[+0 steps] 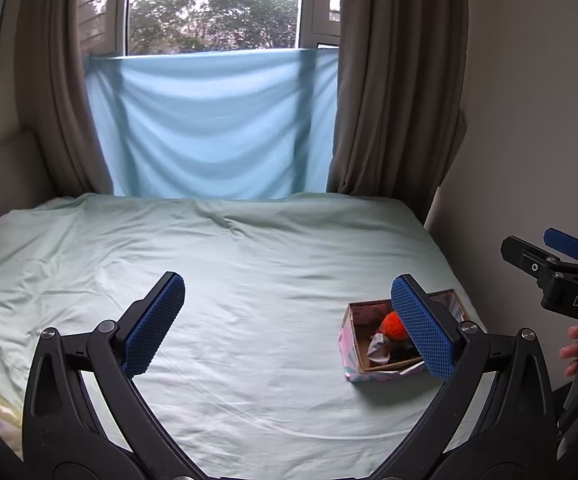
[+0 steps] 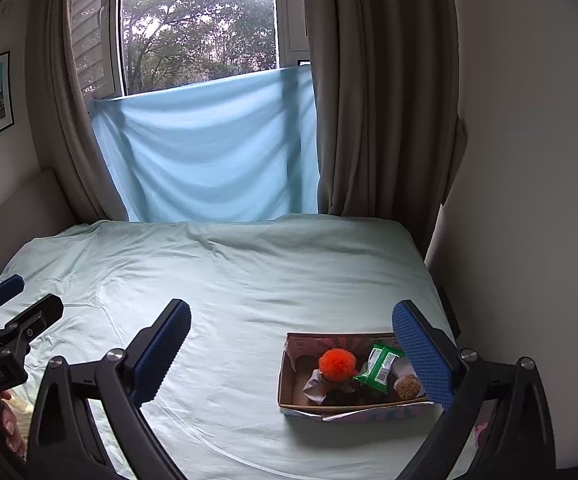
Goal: Organize soft objects
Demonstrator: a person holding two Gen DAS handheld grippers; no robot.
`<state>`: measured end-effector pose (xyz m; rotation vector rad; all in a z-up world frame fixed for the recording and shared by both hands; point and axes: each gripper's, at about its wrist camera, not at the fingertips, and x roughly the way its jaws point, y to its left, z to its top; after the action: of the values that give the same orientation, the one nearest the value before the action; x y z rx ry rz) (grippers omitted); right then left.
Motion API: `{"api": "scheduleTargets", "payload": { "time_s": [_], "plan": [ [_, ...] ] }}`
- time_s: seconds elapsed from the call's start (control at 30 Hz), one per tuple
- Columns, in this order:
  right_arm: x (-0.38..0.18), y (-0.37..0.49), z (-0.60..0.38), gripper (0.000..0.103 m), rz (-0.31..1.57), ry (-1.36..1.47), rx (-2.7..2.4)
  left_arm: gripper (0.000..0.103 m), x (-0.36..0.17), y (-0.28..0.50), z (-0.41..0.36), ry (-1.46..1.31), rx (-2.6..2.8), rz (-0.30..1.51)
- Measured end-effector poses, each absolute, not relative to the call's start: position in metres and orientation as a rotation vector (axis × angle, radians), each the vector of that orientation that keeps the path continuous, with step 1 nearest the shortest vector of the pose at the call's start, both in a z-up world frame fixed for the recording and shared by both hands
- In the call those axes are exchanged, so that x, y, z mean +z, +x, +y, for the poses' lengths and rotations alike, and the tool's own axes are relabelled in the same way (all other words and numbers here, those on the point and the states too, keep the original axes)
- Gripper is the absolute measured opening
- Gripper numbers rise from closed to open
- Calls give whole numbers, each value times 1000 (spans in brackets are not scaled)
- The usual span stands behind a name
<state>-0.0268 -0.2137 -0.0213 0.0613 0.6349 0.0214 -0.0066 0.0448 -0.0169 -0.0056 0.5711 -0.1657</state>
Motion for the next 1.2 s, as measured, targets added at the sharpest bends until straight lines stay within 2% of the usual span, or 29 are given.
{"api": "scheduleTargets", "payload": {
  "time_s": [1.2],
  "plan": [
    [-18,-27,-212,100,633,56,8,103,-15,-10,42,14,-138,539]
  ]
}}
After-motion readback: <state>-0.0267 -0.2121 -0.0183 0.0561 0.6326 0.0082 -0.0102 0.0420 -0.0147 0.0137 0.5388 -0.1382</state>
